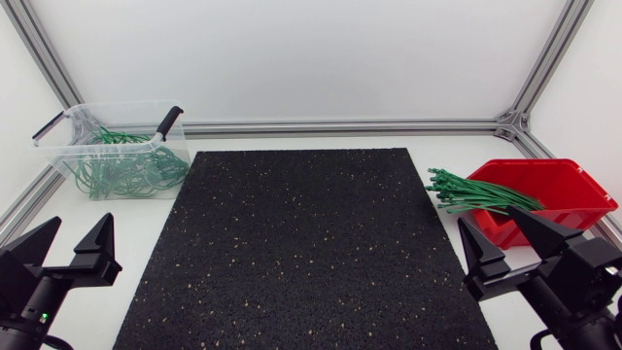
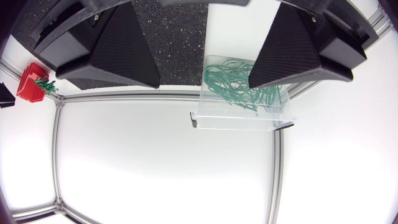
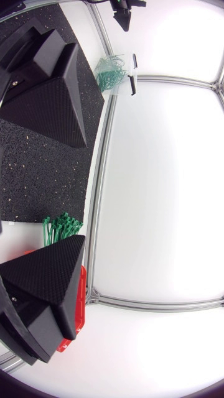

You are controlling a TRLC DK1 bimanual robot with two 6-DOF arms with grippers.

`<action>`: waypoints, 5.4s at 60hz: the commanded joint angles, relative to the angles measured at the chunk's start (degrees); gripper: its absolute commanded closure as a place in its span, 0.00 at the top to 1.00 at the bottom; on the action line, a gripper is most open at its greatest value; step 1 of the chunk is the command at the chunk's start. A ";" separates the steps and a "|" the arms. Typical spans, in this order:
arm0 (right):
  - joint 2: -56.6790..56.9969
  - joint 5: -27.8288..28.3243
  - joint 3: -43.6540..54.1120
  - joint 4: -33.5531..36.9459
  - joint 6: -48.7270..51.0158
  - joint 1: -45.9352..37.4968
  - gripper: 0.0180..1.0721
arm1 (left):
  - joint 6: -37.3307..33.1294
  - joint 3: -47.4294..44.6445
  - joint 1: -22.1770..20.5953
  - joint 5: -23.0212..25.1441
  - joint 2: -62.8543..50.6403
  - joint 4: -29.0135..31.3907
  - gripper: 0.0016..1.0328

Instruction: Take a green cable tie from the red box, thread the tail through the head to close it, then place it in the transparent bin on the left.

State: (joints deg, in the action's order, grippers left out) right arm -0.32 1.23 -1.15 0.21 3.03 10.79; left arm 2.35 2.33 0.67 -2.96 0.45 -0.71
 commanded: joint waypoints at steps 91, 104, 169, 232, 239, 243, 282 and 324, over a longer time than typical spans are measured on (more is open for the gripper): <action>-28.60 -1.23 -38.67 21.85 0.05 -7.01 0.96 | -1.03 -2.15 -0.05 -0.47 0.26 1.24 0.96; -38.18 -1.15 -47.19 28.80 11.39 -9.03 0.96 | -1.03 -2.15 -0.05 -0.47 0.26 1.24 0.96; -79.40 9.93 -64.86 52.53 62.28 -21.68 0.88 | -1.03 -2.15 -0.14 -0.47 0.26 1.33 0.96; -91.88 16.78 -53.96 38.90 86.71 -27.13 0.86 | -0.94 -2.15 -0.32 -0.47 0.17 1.50 0.96; -91.88 16.78 -53.52 36.44 86.36 -26.96 0.86 | -0.94 -2.15 -0.14 -0.38 0.17 1.50 0.96; -91.88 16.78 -53.26 34.95 86.09 -26.78 0.86 | -0.94 -2.15 -0.14 -0.38 0.17 1.50 0.96; -85.82 15.29 -47.46 35.12 89.87 -27.40 0.86 | -0.94 -2.15 -0.32 -0.38 0.08 1.59 0.96; -79.49 14.59 -42.53 36.44 91.46 -24.67 0.86 | -0.94 -2.06 -0.23 -0.38 0.08 1.68 0.96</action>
State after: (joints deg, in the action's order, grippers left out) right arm -78.46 16.25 -45.54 37.04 93.10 -14.96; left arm 2.35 2.33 0.56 -2.94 0.45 -0.71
